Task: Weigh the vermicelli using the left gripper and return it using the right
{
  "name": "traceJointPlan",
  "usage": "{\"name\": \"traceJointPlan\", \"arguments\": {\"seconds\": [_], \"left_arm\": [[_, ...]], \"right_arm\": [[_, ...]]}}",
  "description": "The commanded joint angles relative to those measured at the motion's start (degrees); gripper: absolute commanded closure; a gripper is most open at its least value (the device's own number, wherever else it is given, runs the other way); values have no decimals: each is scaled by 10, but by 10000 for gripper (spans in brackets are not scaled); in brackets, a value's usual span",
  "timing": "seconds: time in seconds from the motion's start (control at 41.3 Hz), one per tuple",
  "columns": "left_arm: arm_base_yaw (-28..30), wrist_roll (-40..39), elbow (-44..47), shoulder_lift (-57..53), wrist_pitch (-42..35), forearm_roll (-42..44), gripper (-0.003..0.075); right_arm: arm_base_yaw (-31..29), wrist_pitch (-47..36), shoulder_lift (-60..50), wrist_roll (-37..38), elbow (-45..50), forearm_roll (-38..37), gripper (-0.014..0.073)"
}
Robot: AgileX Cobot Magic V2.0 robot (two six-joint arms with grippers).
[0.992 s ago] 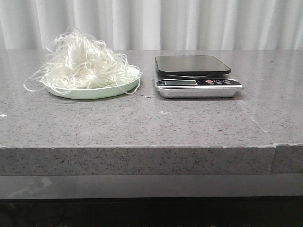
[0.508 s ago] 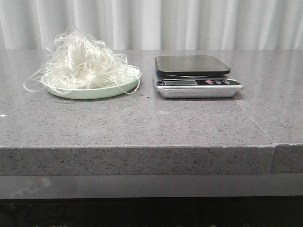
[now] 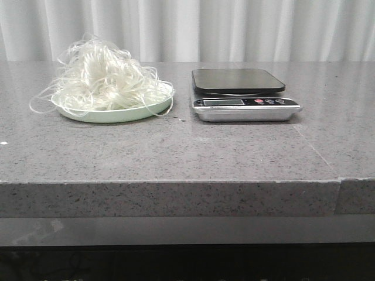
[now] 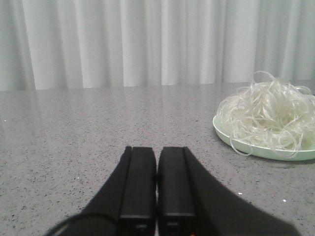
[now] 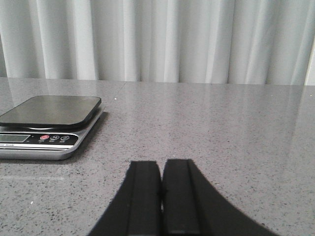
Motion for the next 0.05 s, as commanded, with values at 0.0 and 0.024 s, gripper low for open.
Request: {"name": "traceJointPlan", "arguments": {"seconds": [0.0,0.024], "left_arm": [[3,-3,4,-11,-43,-5,575],[3,-3,4,-11,-43,-5,575]], "right_arm": [[-4,-50,-9,-2,-5,2,435],[-4,-50,-9,-2,-5,2,435]]}}
